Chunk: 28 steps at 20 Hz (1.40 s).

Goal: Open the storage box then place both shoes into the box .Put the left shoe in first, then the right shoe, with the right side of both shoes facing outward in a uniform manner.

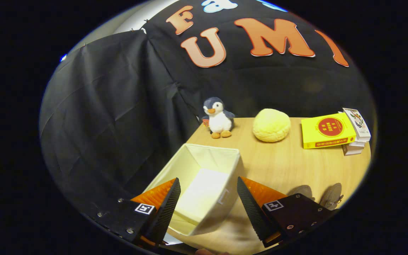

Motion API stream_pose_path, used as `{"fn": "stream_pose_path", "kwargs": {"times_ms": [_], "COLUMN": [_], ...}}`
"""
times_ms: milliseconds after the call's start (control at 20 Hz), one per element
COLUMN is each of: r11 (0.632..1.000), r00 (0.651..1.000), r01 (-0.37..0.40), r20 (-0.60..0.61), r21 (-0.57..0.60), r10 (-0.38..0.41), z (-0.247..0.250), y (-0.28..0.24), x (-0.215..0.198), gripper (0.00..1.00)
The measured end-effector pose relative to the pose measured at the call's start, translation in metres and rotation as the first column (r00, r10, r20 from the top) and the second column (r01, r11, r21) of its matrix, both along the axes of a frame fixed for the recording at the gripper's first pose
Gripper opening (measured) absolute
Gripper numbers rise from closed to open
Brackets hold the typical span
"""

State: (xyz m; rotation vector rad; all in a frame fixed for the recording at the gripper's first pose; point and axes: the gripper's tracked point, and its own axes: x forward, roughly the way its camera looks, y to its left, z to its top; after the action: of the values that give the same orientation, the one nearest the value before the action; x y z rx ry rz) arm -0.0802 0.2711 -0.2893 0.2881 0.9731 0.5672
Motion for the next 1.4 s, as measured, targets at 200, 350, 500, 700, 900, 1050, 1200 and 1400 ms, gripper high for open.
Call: {"fn": "stream_pose_path", "kwargs": {"times_ms": [200,350,500,700,900,1050,1200,1400], "r11": [0.987,0.965,0.940,0.916,0.896,0.876,0.873,0.879], "r00": [0.996,0.987,0.982,0.974,0.968,0.965,0.969,0.963], "r01": [0.063,0.110,0.130,0.112,0.133,0.160,0.167,0.192], "r20": [-0.049,-0.085,-0.090,-0.142,-0.140,-0.114,-0.088,-0.089], "r21": [-0.146,-0.239,-0.316,-0.384,-0.425,-0.456,-0.458,-0.437], "r10": [-0.071,-0.134,-0.166,-0.179,-0.210,-0.236,-0.231,-0.255], "z": [-0.048,-0.080,-0.102,-0.138,-0.164,-0.182,-0.195,-0.205], "y": [-0.071,-0.122,-0.158,-0.180,-0.188,-0.195,-0.195,-0.188], "x": [-0.017,-0.033,-0.043,-0.060,-0.061,-0.051,-0.038,-0.036], "gripper": [0.96,0.96,0.96,0.95,0.92,0.89,0.77,0.38]}}
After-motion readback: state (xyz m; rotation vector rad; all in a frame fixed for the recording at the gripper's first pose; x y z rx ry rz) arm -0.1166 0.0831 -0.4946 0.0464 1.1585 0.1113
